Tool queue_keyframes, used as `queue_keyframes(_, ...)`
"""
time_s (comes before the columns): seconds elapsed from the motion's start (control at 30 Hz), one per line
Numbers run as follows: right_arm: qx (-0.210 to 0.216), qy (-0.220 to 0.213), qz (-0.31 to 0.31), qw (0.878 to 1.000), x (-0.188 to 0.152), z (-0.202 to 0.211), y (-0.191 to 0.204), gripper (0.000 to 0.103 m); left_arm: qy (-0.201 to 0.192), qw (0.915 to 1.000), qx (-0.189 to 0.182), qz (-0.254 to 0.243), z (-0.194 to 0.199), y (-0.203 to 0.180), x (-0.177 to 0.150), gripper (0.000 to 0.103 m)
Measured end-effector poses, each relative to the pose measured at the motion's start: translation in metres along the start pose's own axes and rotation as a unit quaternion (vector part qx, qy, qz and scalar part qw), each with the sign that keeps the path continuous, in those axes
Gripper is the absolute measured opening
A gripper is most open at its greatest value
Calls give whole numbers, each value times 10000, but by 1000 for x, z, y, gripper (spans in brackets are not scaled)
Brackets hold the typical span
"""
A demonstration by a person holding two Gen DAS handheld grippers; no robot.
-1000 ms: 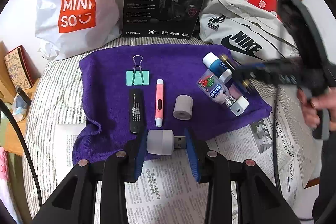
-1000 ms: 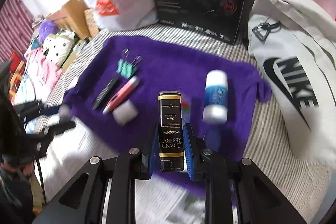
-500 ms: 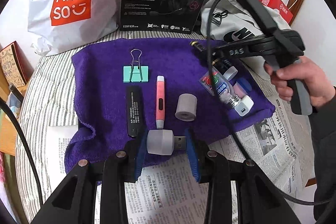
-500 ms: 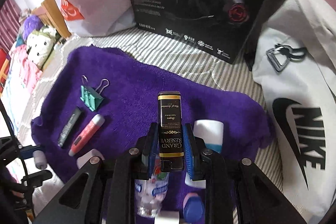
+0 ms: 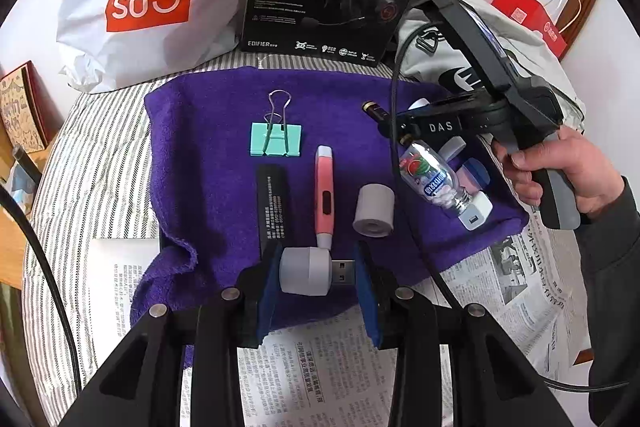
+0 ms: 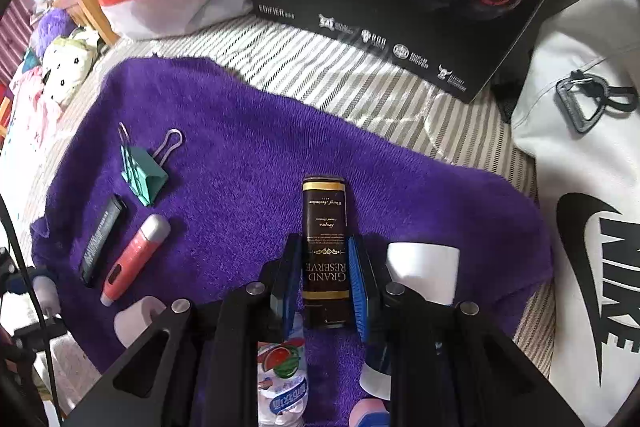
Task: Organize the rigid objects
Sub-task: 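Place the Grand Reserve box on the towel while the left gripper places the USB light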
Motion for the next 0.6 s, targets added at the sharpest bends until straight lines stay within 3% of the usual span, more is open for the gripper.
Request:
queue_keyframes(0.2,148,-24,33,9999,1,1,-4,25,-20,10000,-10,77,0,6,4,34)
queue_keyframes(0.37,269,-84,-46,9996,-4,12,-8,45,-33,10000,-52,59,1,6,6,34)
queue_keyframes(0.6,318,-484,-342,9977,-23,54,-18,52,-46,9998,-168,79,-2,-2,8,34)
Point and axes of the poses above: each gripper's, at about its wrist camera, not at the fingertips, and z roughly against the way its jaws point, y to its left, x to its top, the point moved 8 cm from there along -z, roughly the way its jaws point, and after that the axes turned 7 degrees about -x, right-handed, at the moved point
